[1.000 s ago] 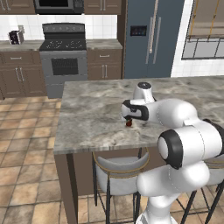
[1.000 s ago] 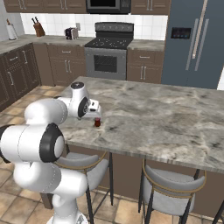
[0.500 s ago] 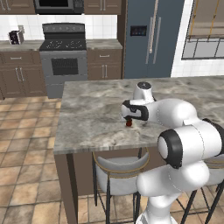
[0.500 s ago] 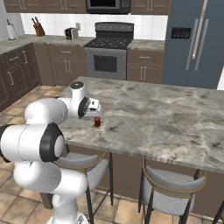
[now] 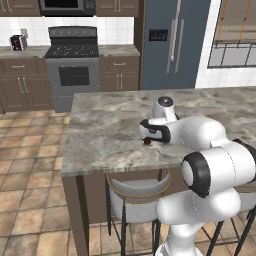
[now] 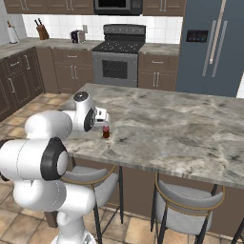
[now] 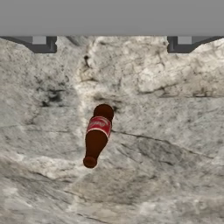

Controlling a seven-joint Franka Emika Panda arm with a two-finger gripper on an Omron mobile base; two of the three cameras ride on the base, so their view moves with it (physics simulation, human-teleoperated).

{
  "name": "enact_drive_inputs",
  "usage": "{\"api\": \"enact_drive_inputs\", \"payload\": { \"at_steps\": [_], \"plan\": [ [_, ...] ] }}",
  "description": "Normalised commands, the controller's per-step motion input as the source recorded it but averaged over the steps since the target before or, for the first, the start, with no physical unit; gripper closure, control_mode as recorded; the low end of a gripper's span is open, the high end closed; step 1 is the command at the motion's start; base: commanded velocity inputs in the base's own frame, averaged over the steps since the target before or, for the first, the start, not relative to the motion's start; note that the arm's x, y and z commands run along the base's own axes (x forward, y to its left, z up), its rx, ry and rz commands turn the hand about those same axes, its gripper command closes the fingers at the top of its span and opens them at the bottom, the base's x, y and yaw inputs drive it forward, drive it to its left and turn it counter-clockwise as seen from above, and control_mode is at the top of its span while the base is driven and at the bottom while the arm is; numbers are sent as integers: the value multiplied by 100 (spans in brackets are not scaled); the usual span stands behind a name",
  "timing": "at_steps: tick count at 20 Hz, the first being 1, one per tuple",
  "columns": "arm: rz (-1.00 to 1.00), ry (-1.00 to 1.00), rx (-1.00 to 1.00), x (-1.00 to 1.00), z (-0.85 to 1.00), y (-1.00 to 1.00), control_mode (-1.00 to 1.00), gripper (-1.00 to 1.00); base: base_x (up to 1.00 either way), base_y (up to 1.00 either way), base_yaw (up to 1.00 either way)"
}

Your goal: Place the large bottle from the dining counter next to the other large bottle outside the sink, and place the small bottle from the dining counter next to the other small bottle inside the sink.

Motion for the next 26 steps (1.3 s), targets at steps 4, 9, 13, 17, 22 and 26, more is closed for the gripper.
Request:
{"api": "enact_drive_inputs", "payload": {
  "at_steps": [4, 9, 13, 17, 22, 26],
  "plan": [
    [0, -1, 0, 11, 0, 0, -100, -100, 0, 0, 0],
    [0, 0, 0, 16, 0, -5, -100, -100, 0, 0, 0],
    [0, 0, 0, 21, 0, -8, -100, -100, 0, 0, 0],
    [0, 0, 0, 20, 0, -5, -100, -100, 0, 0, 0],
    [0, 0, 0, 18, -5, 0, -100, -100, 0, 0, 0],
    [0, 0, 0, 12, -10, 0, -100, -100, 0, 0, 0]
  ]
}}
